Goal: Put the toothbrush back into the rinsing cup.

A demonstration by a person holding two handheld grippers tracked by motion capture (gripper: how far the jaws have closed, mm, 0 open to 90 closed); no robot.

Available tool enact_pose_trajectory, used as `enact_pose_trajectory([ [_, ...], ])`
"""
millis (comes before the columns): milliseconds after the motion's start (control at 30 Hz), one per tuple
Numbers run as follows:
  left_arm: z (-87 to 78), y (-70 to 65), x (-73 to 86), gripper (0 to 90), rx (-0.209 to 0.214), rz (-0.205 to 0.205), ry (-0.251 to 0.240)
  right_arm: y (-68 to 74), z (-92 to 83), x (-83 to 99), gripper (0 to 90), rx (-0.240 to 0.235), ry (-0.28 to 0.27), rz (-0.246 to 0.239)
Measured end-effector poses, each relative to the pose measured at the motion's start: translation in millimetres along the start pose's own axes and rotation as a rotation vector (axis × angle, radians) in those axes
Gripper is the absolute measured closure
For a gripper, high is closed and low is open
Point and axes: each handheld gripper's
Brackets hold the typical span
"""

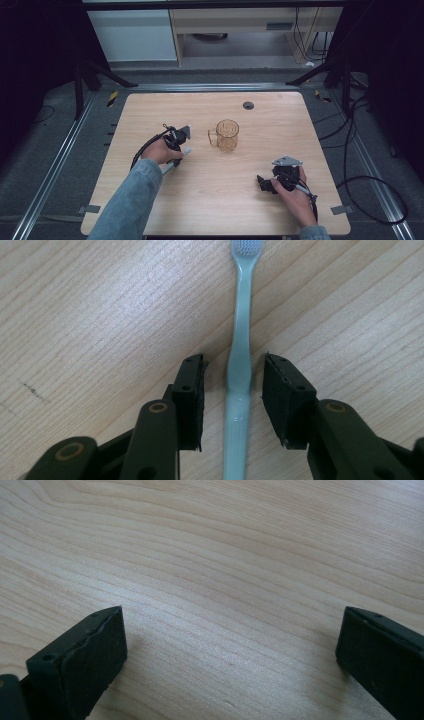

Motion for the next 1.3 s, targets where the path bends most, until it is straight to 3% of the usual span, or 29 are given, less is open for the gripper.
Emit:
enact_pose_trajectory([
  [1300,1.3,0.3,-1.7,74.9,0.029,0.028,0.000,0.0,0.0,0.0,0.3,0.000,0.000,-0.001],
])
Point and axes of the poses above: each handheld gripper's, and its own axes: z roughly forward along the jaws, x roughly out of its underside, y roughly to its left, and after that the axes turned 14 degrees about -x, right-handed
